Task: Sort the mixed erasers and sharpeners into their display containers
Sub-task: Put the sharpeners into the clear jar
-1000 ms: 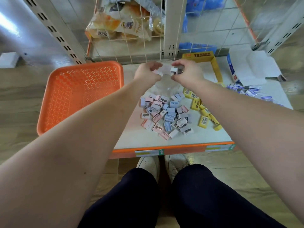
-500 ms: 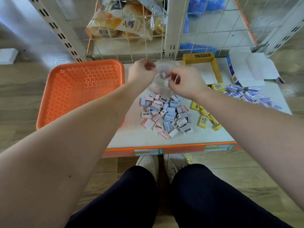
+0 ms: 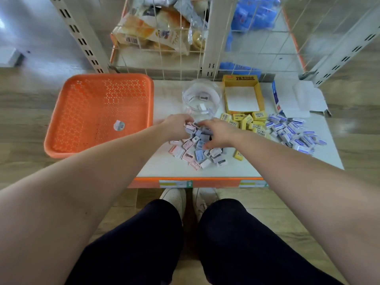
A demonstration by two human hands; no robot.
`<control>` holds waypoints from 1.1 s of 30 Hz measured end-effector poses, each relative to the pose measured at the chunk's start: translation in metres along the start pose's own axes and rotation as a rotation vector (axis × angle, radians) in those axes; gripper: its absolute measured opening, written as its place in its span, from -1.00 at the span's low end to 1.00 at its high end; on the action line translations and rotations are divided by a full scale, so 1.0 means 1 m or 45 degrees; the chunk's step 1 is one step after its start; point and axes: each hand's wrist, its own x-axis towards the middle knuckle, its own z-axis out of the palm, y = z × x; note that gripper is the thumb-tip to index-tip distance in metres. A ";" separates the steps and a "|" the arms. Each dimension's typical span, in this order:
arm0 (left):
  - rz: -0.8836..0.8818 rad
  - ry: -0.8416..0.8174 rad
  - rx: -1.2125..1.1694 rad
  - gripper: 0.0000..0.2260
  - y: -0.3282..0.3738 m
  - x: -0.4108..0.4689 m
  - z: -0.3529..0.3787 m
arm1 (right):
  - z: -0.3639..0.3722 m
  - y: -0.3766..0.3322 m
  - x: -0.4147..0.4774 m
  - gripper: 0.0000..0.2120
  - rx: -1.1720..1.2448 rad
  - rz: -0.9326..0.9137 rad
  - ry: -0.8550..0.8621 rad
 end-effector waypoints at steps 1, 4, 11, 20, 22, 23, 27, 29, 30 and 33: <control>0.029 -0.005 0.040 -0.51 0.003 -0.001 0.003 | 0.004 0.000 0.001 -0.18 -0.001 0.014 -0.015; 0.111 0.003 0.114 -0.51 0.010 -0.002 0.010 | 0.015 -0.003 0.001 -0.16 -0.078 0.028 0.008; 0.087 -0.023 0.341 -0.51 0.013 0.005 0.031 | 0.027 -0.005 0.003 -0.37 -0.186 -0.071 0.158; 0.056 0.072 0.321 -0.68 0.000 0.013 0.021 | 0.023 -0.003 0.008 -0.32 -0.141 -0.005 0.179; 0.051 0.069 0.330 -0.70 -0.002 0.012 0.020 | 0.021 -0.003 0.008 -0.34 -0.134 0.007 0.181; 0.044 0.069 0.325 -0.70 -0.002 0.011 0.020 | 0.020 -0.004 0.008 -0.36 -0.138 0.010 0.182; 0.024 0.076 0.270 -0.71 -0.001 0.011 0.021 | 0.019 -0.003 0.007 -0.40 -0.110 0.035 0.173; -0.001 0.078 0.235 -0.71 0.000 0.010 0.023 | 0.020 -0.002 0.007 -0.42 -0.089 0.026 0.177; -0.018 0.077 0.208 -0.71 0.000 0.010 0.023 | 0.021 -0.002 0.008 -0.43 -0.072 0.020 0.176; -0.040 0.076 0.127 -0.71 0.001 0.009 0.026 | 0.023 0.000 0.008 -0.46 -0.045 0.009 0.169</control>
